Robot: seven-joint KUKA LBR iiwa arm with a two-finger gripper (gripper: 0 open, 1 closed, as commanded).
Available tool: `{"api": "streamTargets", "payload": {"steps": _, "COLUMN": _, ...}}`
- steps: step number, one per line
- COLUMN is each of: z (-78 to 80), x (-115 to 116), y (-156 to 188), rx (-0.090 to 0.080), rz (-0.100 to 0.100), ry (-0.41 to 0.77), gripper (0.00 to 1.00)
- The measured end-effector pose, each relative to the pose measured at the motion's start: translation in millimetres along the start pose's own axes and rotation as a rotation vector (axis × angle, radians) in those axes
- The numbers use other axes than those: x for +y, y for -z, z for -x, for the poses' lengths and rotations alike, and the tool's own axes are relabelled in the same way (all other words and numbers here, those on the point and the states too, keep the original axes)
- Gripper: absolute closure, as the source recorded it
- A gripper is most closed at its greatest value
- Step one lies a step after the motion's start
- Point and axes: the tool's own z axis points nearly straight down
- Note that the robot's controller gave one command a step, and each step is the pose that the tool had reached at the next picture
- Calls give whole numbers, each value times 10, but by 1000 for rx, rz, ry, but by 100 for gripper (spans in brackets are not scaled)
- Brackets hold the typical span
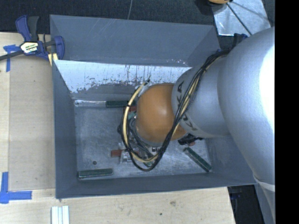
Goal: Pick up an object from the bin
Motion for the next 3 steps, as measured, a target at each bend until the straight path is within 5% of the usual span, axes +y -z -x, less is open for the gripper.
{"api": "streamTargets", "payload": {"steps": 2, "z": -11, "x": -4, "y": 28, "rx": 6, "rz": -2, "ry": 0, "gripper": 100}}
{"api": "streamTargets", "payload": {"steps": 3, "z": -42, "x": -11, "y": 191, "rx": 28, "rz": -7, "ry": 0, "gripper": 100}}
